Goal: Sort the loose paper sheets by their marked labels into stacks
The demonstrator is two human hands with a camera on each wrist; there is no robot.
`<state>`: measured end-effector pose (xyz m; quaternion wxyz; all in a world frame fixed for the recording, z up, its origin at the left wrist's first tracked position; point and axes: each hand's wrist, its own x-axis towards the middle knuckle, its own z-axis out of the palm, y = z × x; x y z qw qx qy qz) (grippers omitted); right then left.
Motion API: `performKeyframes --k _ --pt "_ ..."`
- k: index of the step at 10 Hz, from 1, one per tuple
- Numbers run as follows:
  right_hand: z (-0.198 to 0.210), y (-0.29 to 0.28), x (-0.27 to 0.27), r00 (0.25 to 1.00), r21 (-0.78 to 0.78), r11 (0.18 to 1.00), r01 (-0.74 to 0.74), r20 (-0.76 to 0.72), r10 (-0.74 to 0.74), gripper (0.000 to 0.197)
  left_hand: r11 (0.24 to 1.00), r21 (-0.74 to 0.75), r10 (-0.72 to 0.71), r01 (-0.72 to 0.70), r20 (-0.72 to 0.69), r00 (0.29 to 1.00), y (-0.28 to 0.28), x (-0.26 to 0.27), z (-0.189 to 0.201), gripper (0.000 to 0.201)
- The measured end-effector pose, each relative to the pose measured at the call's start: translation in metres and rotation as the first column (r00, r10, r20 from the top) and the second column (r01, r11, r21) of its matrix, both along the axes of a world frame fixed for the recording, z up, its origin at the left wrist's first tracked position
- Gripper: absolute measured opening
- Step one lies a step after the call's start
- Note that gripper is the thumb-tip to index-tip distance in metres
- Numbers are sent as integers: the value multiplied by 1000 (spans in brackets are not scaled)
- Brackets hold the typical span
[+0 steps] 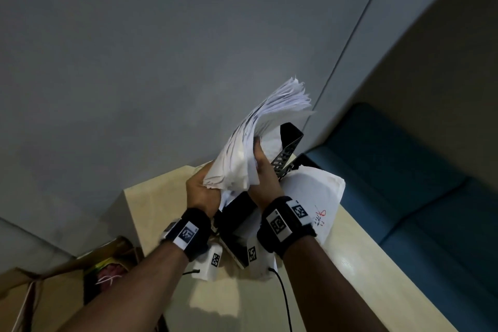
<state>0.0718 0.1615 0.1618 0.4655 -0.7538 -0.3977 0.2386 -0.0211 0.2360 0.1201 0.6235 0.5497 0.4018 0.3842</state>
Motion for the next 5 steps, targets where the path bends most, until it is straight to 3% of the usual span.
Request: performKeyframes --k 1,2,3,4,5 --pt "0 1 0 995 66 996 64 -81 -59 50 990 72 -107 119 -153 982 1 0 -20 21" --pt "4 4 -9 987 28 999 41 -154 -36 63 966 133 -183 220 -243 953 -3 -7 -44 33" --pt "4 2 -19 999 -97 994 -43 -6 42 69 890 233 -311 392 -319 895 -10 -8 -51 43" --pt "4 -10 -27 987 -157 981 -113 92 128 67 875 324 -251 361 -334 909 -10 -9 -43 53" --pt "14 -58 -25 987 -224 968 -111 85 133 55 805 483 -122 344 -433 893 -12 -35 -46 85"
